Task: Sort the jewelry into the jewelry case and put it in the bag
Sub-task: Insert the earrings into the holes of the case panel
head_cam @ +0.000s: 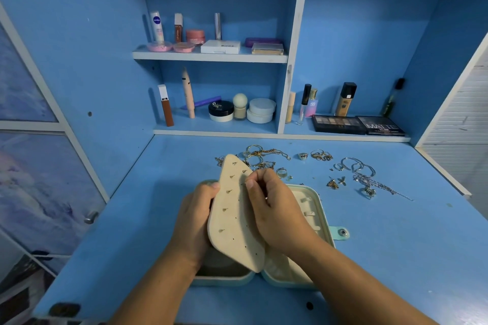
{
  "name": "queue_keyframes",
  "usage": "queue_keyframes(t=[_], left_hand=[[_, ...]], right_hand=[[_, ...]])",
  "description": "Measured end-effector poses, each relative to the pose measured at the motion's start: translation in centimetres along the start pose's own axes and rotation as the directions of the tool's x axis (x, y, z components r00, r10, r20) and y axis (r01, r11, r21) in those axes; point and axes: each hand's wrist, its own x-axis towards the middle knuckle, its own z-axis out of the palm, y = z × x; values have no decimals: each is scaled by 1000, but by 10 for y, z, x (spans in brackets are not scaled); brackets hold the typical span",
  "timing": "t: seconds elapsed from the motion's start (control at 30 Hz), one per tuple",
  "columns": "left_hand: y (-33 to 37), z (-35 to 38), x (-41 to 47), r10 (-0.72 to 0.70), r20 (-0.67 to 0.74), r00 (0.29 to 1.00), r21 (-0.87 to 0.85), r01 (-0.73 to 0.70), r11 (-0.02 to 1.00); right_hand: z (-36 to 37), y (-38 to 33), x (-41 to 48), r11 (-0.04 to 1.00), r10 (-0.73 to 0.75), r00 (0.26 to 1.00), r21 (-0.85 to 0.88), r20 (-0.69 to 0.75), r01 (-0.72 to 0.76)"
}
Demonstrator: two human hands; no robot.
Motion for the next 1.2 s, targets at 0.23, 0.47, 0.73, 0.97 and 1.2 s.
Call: queue_keyframes(t=[0.23,0.47,0.73,0.97,1.2], left_hand=[[2,3,-2,9,-13,1000,-21,-9,1000],[3,3,-3,25,-24,999,-26,-26,999],[4,4,-4,14,3,1000,-41,-14,999],[3,6,-4,68,-29,997,0,-68,998],[4,5,-4,29,-13,999,-6,-29,1000]], right_hand=[[-3,-1,2,964,-113,994,-242,-9,107],[-3,-2,4,898,-193,981,-397,36,191],[-14,-6,6,942,-123,992,-313,14,121],[-27,-11,-1,978,-7,1000,-207,21,11],[-101,30,30,756,21,994,-650,-103,-83]])
